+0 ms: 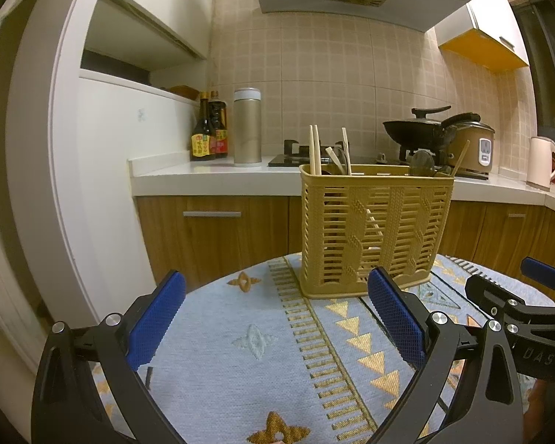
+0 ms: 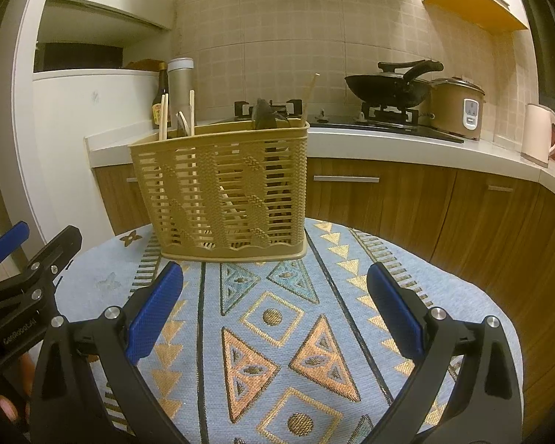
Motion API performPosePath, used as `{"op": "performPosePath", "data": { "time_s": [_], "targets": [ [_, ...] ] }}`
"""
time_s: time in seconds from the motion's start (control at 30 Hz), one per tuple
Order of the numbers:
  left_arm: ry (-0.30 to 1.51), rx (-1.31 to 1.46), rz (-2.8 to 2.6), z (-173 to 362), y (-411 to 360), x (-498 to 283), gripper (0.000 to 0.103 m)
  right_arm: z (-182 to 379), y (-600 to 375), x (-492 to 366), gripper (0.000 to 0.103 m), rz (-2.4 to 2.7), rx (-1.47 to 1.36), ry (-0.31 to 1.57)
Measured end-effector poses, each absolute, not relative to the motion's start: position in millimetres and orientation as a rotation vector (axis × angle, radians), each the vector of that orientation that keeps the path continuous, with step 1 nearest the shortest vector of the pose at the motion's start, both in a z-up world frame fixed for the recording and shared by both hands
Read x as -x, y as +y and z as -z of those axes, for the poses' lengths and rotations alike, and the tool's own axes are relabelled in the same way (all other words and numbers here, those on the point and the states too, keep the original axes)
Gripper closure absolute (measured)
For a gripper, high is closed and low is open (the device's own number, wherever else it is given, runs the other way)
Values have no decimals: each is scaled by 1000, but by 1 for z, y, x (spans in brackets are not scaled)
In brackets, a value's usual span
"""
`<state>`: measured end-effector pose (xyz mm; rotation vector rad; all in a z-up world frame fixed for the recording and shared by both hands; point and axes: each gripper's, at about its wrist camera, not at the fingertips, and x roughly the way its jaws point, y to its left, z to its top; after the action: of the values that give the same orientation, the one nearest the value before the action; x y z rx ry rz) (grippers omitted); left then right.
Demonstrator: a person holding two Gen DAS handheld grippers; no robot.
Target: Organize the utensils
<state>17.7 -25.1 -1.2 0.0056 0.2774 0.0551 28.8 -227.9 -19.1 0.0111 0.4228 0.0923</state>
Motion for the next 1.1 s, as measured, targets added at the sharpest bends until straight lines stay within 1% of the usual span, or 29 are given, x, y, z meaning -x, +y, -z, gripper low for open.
{"op": "performPosePath", "data": {
  "time_s": [1.1],
  "targets": [
    [280, -8, -55, 1, -25, -18, 8, 19, -230, -30, 8, -90, -21, 427]
  ]
}}
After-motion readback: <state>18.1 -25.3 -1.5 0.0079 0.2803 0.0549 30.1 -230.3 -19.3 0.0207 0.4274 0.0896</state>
